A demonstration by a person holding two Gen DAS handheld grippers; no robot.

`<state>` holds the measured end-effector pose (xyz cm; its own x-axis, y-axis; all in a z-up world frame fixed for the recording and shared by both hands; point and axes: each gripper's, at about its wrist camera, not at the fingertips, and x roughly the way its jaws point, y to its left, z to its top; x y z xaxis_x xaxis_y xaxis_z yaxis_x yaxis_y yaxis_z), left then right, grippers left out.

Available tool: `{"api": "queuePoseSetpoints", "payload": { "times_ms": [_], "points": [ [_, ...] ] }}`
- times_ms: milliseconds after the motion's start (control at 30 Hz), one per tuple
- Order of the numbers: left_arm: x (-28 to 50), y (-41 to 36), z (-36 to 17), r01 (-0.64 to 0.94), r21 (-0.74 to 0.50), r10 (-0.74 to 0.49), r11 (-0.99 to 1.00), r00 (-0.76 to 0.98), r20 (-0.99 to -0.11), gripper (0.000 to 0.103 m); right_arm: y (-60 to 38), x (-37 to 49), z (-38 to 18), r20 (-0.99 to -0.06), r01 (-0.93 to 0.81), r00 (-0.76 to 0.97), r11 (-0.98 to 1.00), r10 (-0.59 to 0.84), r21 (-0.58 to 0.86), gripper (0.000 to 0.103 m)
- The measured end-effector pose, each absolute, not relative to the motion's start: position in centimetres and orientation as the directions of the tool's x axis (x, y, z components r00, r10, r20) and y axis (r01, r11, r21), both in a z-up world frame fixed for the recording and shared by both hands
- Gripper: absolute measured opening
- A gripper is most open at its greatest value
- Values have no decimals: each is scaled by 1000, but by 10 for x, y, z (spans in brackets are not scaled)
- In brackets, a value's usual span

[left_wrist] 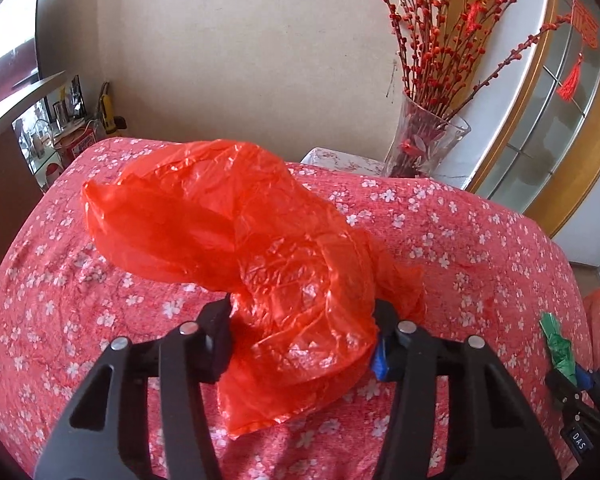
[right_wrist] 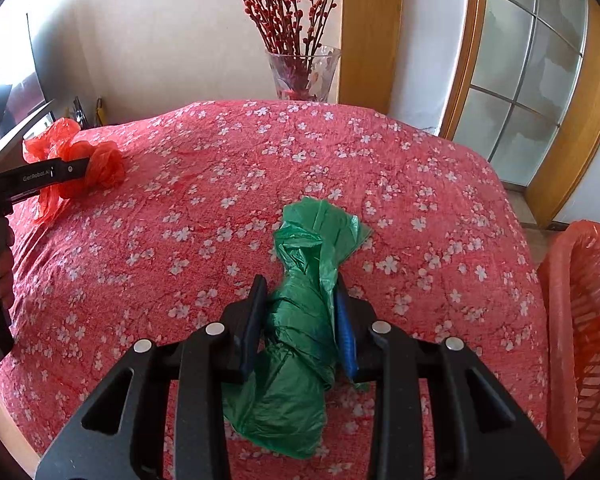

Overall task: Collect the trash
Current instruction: 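Grasp the red plastic bag with the left tool while the right tool holds the green bag, then carry the red and green bags over the basket and open both tools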

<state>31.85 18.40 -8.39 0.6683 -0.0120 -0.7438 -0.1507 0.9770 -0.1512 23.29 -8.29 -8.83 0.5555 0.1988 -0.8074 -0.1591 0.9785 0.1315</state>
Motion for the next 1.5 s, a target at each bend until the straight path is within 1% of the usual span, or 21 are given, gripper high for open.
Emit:
{"api": "queuePoseSetpoints", "payload": {
  "times_ms": [167,300,567,767,1200,1500],
  "points": [
    [314,187,-80,-153,-162,-14,975,684,-730,39,-84,230,-88,-808,-155,552,978,205,141,34],
    [308,186,-76,-132,-148,-15,980,696,-718,36,-87,222,-87,-809,-155,549,977,208,146,34],
    [286,178,-63,-93,-153,-39,984,722,-691,35,-102,205,-81,-805,-143,552,976,217,165,32],
    [273,157,-47,-36,-150,-74,988,743,-665,35,-123,192,-59,-771,-113,601,977,210,178,32],
    [235,70,-3,178,-155,-236,972,772,-590,35,-181,164,-2,-652,-31,738,974,174,225,32],
    [211,-7,17,346,-168,-379,923,743,-551,35,-235,139,16,-596,76,798,968,84,238,32]
  ]
}}
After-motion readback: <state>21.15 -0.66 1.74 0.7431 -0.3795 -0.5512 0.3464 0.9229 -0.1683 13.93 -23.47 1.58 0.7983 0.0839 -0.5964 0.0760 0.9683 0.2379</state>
